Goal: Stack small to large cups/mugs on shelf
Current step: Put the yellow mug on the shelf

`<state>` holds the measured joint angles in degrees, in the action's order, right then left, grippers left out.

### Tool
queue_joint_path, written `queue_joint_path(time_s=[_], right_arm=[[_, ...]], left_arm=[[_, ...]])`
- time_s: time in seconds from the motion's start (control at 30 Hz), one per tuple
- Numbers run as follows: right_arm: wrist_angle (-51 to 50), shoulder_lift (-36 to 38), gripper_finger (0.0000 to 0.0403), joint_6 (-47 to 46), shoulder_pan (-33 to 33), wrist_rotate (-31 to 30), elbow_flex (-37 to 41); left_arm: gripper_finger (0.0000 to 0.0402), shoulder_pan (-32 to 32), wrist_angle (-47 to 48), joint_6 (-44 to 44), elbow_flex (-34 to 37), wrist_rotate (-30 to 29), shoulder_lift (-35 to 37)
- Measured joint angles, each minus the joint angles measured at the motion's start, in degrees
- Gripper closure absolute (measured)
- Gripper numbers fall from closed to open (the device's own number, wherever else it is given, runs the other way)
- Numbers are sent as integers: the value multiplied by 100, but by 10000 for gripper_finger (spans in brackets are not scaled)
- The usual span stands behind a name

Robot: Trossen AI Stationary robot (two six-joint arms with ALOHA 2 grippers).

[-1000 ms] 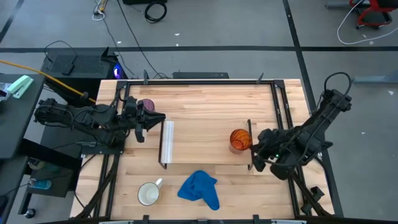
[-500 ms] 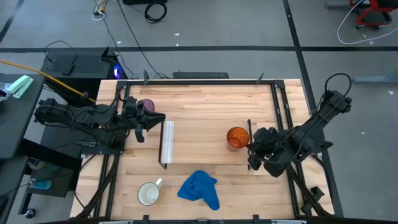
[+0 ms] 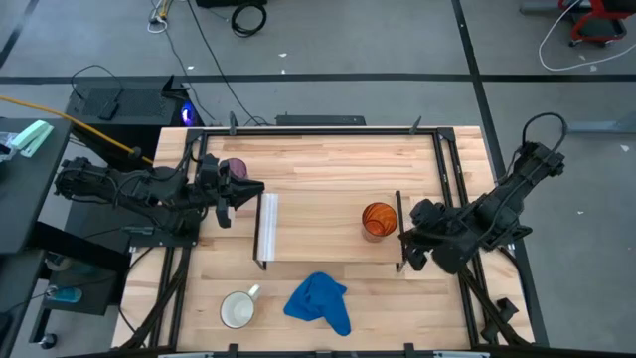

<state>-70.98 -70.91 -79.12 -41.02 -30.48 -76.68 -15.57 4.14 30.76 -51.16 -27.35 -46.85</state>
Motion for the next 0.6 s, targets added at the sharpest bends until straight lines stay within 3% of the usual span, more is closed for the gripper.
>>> queue_joint_path(time_s=[0.23,0.6], right_arm=[[25,247,396,477,-467,-130,-863],[302,262,394,2621,-1027,-2380,-1977]], left_arm=[[353,0,-15,0,0,0,0],[349,0,-22,0,0,0,0]])
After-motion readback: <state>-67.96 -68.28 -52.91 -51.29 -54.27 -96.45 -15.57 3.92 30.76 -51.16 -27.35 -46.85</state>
